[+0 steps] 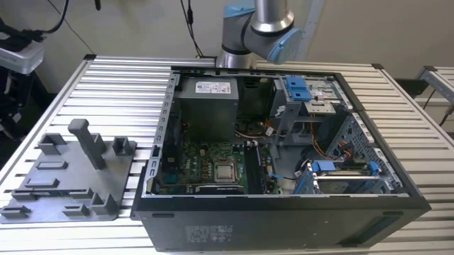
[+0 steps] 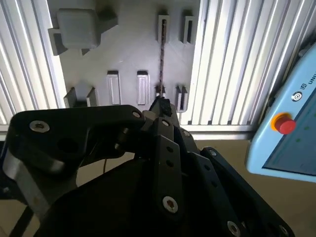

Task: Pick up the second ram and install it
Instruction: 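Pick up the second ram and move it above second insertion slot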

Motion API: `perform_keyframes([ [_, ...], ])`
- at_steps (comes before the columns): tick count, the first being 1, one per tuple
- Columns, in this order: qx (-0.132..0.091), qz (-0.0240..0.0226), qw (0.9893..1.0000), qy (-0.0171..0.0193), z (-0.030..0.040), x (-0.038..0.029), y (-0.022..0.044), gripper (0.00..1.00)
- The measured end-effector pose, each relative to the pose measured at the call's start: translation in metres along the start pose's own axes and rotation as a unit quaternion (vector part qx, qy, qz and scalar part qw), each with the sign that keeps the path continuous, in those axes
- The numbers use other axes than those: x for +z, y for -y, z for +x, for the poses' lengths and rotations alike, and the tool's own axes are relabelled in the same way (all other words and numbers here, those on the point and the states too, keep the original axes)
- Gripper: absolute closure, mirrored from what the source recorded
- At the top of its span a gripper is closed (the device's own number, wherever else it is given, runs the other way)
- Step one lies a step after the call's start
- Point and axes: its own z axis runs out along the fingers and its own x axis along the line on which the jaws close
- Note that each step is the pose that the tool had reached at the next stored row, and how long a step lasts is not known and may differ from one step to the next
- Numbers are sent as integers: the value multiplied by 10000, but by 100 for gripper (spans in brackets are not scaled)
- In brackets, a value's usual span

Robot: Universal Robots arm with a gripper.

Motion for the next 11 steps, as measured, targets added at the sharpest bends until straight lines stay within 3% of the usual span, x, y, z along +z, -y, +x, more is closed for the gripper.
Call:
perform_keyframes([
  [5, -360, 13, 9994, 5, -7, -1, -4, 89],
  [11, -715, 26, 9974, 11, -11, 0, -6, 89],
])
